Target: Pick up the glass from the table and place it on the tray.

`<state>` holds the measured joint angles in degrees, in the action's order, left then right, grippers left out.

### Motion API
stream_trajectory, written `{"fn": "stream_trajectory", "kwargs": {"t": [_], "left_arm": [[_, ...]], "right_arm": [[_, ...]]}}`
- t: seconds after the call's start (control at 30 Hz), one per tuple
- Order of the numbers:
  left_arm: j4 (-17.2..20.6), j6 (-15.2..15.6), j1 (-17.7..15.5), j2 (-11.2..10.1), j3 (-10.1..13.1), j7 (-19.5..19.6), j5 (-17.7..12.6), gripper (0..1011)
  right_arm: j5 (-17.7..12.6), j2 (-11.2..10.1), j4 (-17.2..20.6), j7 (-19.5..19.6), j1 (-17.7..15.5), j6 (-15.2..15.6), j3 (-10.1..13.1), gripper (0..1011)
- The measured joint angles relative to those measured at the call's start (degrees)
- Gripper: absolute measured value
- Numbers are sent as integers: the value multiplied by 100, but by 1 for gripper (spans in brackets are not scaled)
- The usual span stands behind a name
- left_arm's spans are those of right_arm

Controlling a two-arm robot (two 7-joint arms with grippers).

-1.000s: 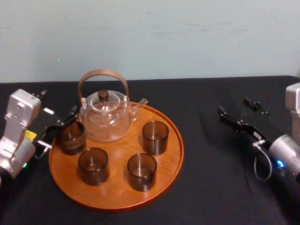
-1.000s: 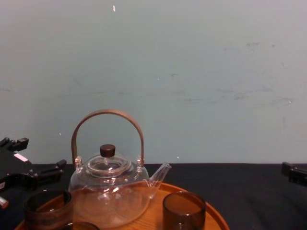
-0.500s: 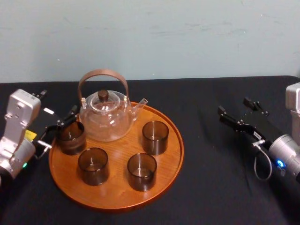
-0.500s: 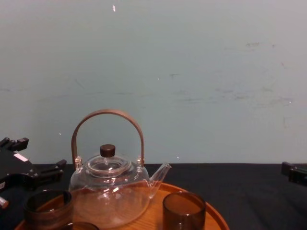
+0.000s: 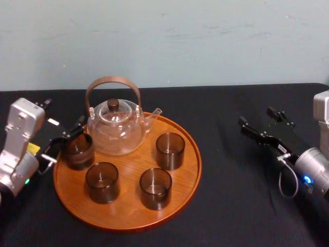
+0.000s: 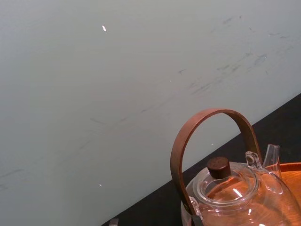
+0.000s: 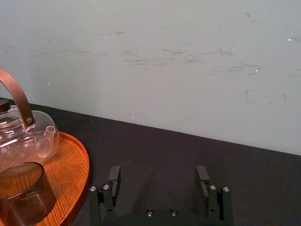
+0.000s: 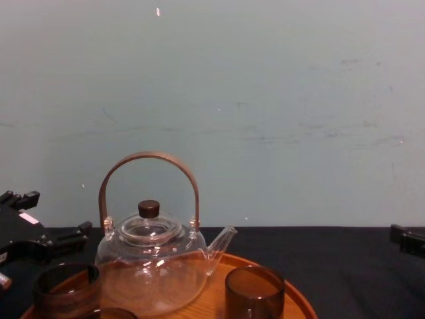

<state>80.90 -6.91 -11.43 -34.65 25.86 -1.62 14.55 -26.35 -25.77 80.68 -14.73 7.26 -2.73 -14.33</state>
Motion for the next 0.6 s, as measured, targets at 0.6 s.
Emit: {"fn": "stream_trajectory", "kwargs": {"t": [0.6], "left_arm": [[0,0,0,0,0,0,0,1001]], "right_arm": [[0,0,0,0,0,0,0,1002]]}}
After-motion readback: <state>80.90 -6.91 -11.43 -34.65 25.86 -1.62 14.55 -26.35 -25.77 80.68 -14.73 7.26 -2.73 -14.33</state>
